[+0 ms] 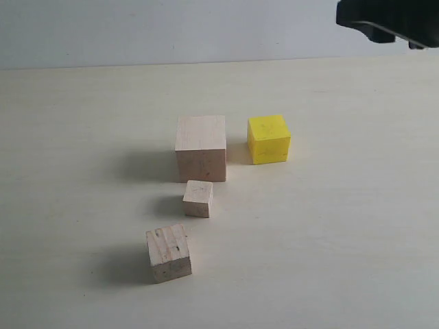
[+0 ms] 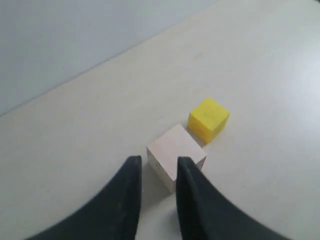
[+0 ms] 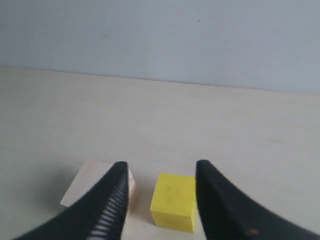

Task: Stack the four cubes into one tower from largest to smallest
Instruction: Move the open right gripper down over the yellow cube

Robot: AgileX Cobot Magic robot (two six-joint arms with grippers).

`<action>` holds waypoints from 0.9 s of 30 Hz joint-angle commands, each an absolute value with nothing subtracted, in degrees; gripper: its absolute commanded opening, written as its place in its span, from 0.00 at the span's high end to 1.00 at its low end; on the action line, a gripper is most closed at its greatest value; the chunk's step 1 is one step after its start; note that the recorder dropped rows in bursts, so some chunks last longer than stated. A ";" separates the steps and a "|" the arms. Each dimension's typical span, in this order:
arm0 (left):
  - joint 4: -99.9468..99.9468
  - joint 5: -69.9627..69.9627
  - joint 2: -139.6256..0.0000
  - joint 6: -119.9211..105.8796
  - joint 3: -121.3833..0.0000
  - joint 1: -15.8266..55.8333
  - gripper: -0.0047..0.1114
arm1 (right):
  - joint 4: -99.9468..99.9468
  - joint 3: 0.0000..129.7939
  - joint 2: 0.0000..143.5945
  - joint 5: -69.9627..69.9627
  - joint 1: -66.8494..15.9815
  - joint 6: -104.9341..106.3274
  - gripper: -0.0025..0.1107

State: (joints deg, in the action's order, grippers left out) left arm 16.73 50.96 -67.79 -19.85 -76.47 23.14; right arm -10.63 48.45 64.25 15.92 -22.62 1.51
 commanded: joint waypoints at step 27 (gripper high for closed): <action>11.02 68.12 -53.88 -9.52 -66.21 23.25 0.65 | -17.00 72.39 104.61 32.30 -22.68 7.59 0.23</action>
State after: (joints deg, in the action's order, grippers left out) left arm 10.98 66.51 -54.16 -12.42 -66.53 23.14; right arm -17.85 70.82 101.98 33.07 -22.62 6.57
